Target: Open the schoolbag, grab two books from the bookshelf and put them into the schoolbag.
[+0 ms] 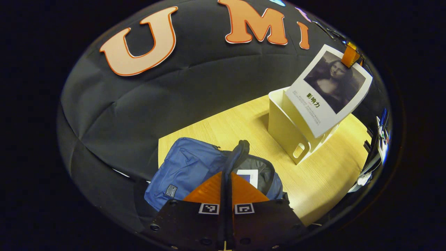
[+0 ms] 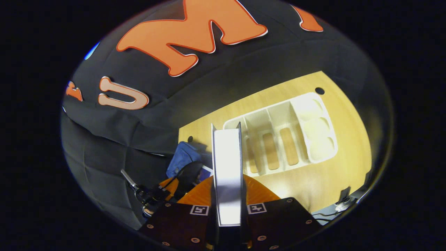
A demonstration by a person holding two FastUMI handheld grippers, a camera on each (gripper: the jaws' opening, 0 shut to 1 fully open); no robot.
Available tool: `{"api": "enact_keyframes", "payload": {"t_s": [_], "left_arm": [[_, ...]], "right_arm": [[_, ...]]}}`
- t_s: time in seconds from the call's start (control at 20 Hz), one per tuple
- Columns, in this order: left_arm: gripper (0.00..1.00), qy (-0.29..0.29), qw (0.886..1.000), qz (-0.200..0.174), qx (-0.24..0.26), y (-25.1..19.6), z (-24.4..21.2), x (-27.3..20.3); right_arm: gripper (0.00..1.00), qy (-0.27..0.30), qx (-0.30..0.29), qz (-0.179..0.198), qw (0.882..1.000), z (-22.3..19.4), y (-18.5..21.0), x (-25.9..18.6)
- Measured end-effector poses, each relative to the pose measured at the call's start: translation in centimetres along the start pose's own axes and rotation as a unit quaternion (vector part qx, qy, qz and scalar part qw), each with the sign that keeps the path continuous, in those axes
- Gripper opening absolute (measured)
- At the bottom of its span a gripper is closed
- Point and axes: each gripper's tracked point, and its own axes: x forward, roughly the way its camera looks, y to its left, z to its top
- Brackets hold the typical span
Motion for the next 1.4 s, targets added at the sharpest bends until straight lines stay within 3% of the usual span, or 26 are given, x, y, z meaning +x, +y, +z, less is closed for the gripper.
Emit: {"api": "enact_keyframes", "payload": {"t_s": [0.3,0.65,0.95,1.4], "left_arm": [[0.02,0.001,1.000,0.012,0.006,0.2,0.4,-0.5],[0.02,-0.001,1.000,0.026,0.004,0.7,1.6,-1.0],[0.01,-0.011,0.999,0.047,0.015,2.4,3.1,-2.5],[0.02,-0.017,0.999,0.034,0.009,3.3,4.4,-3.7]], "right_arm": [[0.24,0.016,0.056,0.082,0.995,-3.8,1.7,2.8],[0.24,0.055,0.105,0.121,0.986,-9.5,3.8,9.4],[0.24,0.070,0.116,0.119,0.984,-13.3,6.0,15.5],[0.24,0.060,0.132,0.117,0.983,-14.4,9.4,21.6]]}}
